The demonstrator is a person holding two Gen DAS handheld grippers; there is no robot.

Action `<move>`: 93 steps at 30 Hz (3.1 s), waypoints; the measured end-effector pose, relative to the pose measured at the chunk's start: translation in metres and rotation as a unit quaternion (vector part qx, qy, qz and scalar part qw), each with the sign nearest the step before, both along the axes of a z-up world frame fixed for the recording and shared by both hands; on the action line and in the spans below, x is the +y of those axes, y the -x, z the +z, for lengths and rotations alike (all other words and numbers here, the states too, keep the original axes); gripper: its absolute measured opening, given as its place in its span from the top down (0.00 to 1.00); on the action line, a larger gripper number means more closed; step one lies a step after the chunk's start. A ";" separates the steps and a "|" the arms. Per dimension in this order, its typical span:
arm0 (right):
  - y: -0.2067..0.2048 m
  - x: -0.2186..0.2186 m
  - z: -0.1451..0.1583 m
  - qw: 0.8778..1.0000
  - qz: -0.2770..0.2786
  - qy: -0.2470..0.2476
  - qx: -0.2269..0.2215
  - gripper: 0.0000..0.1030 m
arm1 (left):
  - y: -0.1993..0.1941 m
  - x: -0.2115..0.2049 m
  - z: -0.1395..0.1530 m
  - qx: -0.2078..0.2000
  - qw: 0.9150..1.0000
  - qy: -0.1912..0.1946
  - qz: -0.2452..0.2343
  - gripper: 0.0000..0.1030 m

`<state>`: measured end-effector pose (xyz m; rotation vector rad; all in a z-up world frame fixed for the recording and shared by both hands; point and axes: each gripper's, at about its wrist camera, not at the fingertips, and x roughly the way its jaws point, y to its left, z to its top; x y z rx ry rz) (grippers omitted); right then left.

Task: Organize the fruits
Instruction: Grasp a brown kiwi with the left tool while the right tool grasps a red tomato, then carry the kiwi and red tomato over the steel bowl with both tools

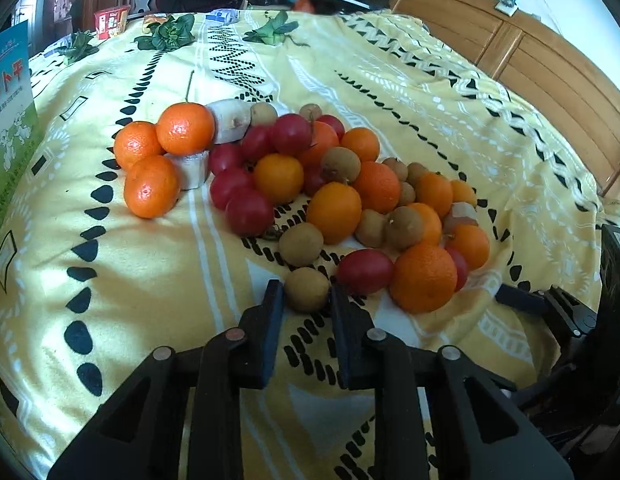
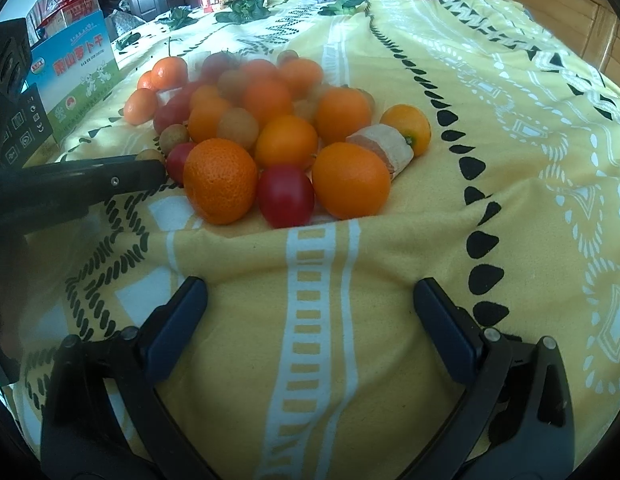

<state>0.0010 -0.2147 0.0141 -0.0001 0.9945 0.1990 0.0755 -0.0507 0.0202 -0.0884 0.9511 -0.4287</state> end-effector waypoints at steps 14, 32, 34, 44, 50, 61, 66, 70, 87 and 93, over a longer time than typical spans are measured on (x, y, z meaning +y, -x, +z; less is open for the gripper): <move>-0.030 0.002 0.106 0.988 0.086 -0.087 -0.092 0.26 | 0.037 0.050 0.048 -0.045 0.996 0.046 0.054 0.77; -0.129 0.094 0.061 0.968 0.238 0.032 -0.067 0.56 | 0.036 0.072 0.058 -0.044 0.994 0.074 0.074 0.77; -0.131 0.101 0.056 0.965 0.248 0.053 -0.070 0.60 | 0.035 0.073 0.057 -0.042 0.993 0.077 0.077 0.77; -0.129 0.099 0.055 0.962 0.241 0.088 -0.089 0.73 | 0.039 0.080 0.069 -0.052 0.991 0.082 0.086 0.77; -0.099 0.098 0.120 0.964 0.227 0.015 -0.138 0.73 | 0.054 0.105 0.108 -0.096 0.986 0.079 0.110 0.77; -0.032 0.223 0.235 0.921 0.312 -0.135 -0.192 0.73 | 0.150 0.250 0.215 -0.217 0.936 0.015 0.277 0.77; 0.003 0.306 0.248 0.895 0.372 -0.177 -0.173 0.73 | 0.204 0.341 0.229 -0.224 0.898 -0.018 0.378 0.77; 0.030 0.372 0.241 0.877 0.419 -0.193 -0.135 0.73 | 0.237 0.406 0.217 -0.192 0.877 -0.033 0.440 0.77; 0.101 0.474 0.181 0.863 0.488 -0.124 -0.042 0.73 | 0.275 0.448 0.127 -0.077 0.876 -0.024 0.475 0.77; 0.106 0.479 0.178 0.867 0.484 -0.114 -0.034 0.73 | 0.274 0.449 0.128 -0.076 0.877 -0.017 0.474 0.77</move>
